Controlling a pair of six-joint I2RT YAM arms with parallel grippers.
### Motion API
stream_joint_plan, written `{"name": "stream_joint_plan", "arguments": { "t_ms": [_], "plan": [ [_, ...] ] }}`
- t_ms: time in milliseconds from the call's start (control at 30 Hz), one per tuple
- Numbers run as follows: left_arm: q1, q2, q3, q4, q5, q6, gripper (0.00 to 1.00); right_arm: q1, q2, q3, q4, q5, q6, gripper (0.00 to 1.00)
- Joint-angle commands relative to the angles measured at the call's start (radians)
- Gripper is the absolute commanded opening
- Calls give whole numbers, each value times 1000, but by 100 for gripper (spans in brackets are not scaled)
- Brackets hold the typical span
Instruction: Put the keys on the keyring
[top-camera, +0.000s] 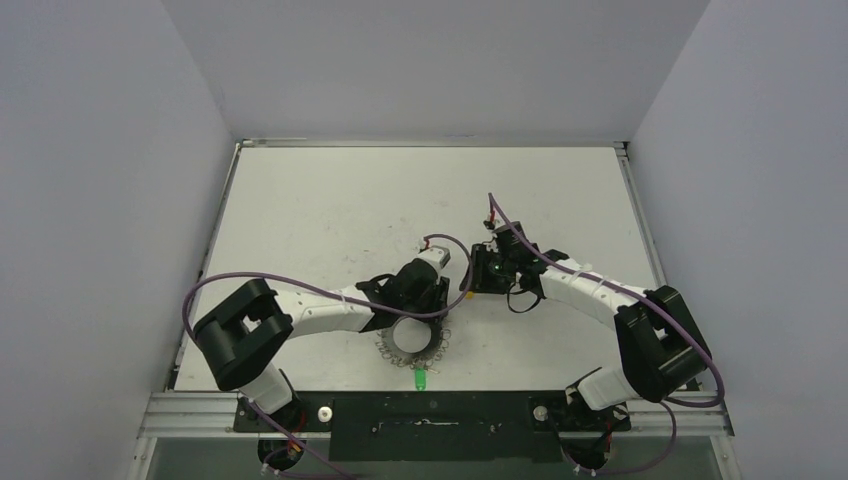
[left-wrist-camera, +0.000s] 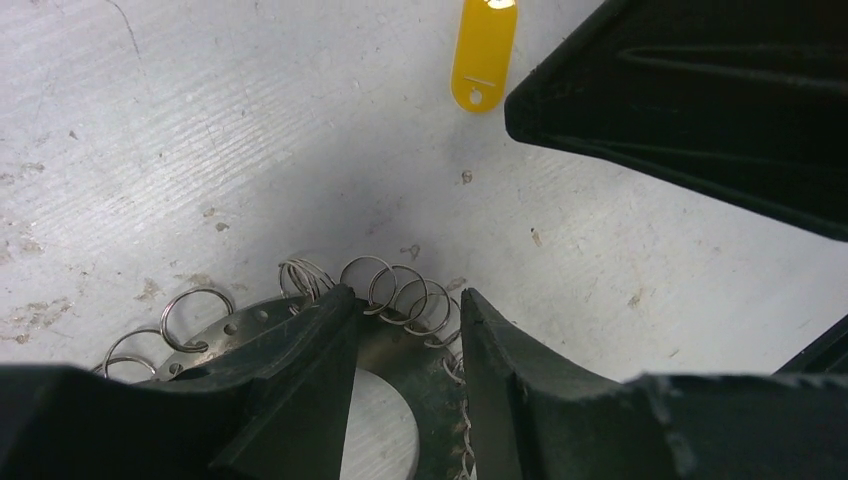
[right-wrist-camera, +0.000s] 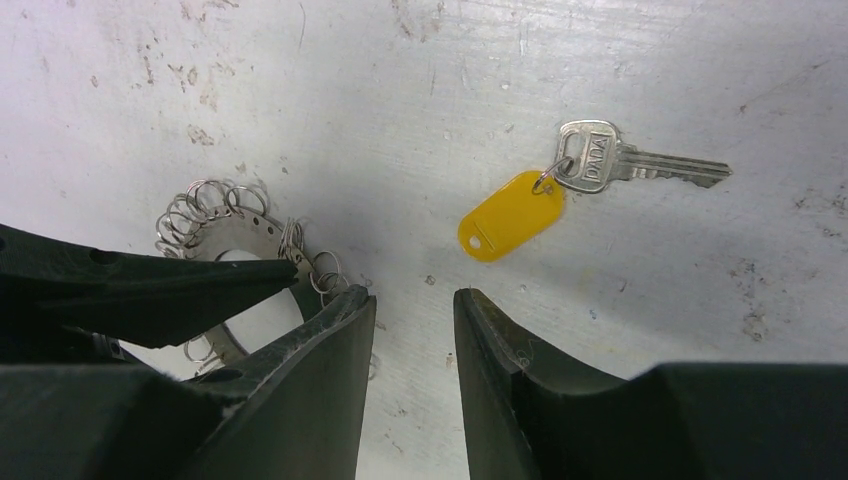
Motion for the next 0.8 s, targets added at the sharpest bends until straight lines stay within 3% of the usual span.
{"name": "stream_joint_plan", "arguments": {
  "t_ms": [0, 200, 467, 767],
  "plan": [
    [-11, 14, 66, -20, -53, 8, 41, -13, -37, -2, 25, -27, -18, 36],
    [-48, -22, 76, -74, -100, 36, 46, -16, -27, -2, 31, -35, -18, 36],
    [-82, -108, 31, -112, -157, 18, 43, -16, -17, -5, 38, -43, -18, 36],
    [-85, -68, 19, -132, -176, -1, 45, -16, -12, -8, 42, -46, -20, 36]
  ]
}}
